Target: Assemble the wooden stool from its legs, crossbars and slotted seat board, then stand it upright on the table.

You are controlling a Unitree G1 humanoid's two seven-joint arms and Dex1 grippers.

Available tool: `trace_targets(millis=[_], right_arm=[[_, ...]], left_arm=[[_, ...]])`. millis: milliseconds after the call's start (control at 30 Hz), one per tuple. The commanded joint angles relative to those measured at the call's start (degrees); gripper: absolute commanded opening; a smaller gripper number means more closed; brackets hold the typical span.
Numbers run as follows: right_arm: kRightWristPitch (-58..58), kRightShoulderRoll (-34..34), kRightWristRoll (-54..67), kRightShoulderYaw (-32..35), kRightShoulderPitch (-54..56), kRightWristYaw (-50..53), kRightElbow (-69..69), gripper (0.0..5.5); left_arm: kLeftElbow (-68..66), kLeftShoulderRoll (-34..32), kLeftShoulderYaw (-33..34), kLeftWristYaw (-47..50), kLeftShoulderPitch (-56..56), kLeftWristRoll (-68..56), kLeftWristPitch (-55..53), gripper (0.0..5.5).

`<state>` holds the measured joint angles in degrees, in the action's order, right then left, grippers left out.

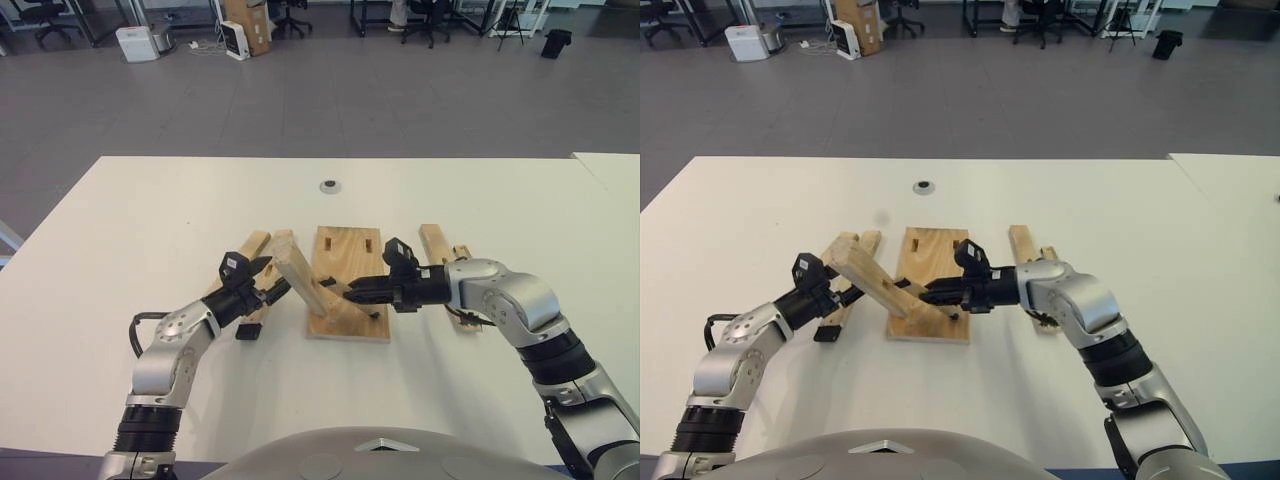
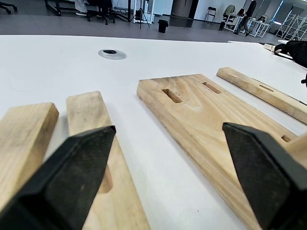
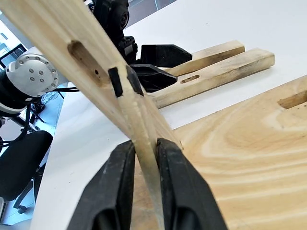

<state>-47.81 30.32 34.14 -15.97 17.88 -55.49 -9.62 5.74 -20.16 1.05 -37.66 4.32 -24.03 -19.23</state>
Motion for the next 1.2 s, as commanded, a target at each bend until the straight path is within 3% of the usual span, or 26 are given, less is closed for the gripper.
trace_targets(millis=[33,233,500,567,767,833,1000,1200], right_arm=[[-0.9,-1.4,1.9,2.9,-0.2,0.8,1.0,0.42],[0.6,-8.0,2.2,14.4,3.0,11.4,13.8,0.42],[1.9,-17.7,-3.8,14.3,3.8,24.3,24.7,0.42],[3.3,-19.0,-4.6,15.1,4.1,25.0,26.1,1.01],[6.4,-17.4,-4.0,20.3,5.6,25.2,24.2,2.24],[3.6,-16.6,1.2,22.6,4.8,22.5,16.1,2.24],[-5.3,-6.2,9.7,15.5,-2.7,9.0,-7.0,2.24],[-3.6,-4.2,6.7,15.1,-4.5,10.9,-7.1,2.24]], left_arm=[[-0.1,0.6,-0.5,0.5,0.5,0.9,0.6,4.15],[-0.4,0.9,-0.9,0.7,0.5,1.2,0.9,4.15],[-1.7,1.2,-1.4,0.7,-1.9,1.3,1.0,4.15],[-1.2,1.3,-2.2,0.5,-1.7,1.4,0.8,4.15],[0.9,2.6,-3.9,1.6,1.0,1.3,0.9,4.15],[-0.4,2.6,-3.5,1.9,-0.3,1.6,1.4,4.15],[-2.1,2.8,-5.1,1.5,-2.2,3.7,2.7,4.15],[-4.2,3.2,-4.7,2.0,-3.6,4.7,3.9,4.15]])
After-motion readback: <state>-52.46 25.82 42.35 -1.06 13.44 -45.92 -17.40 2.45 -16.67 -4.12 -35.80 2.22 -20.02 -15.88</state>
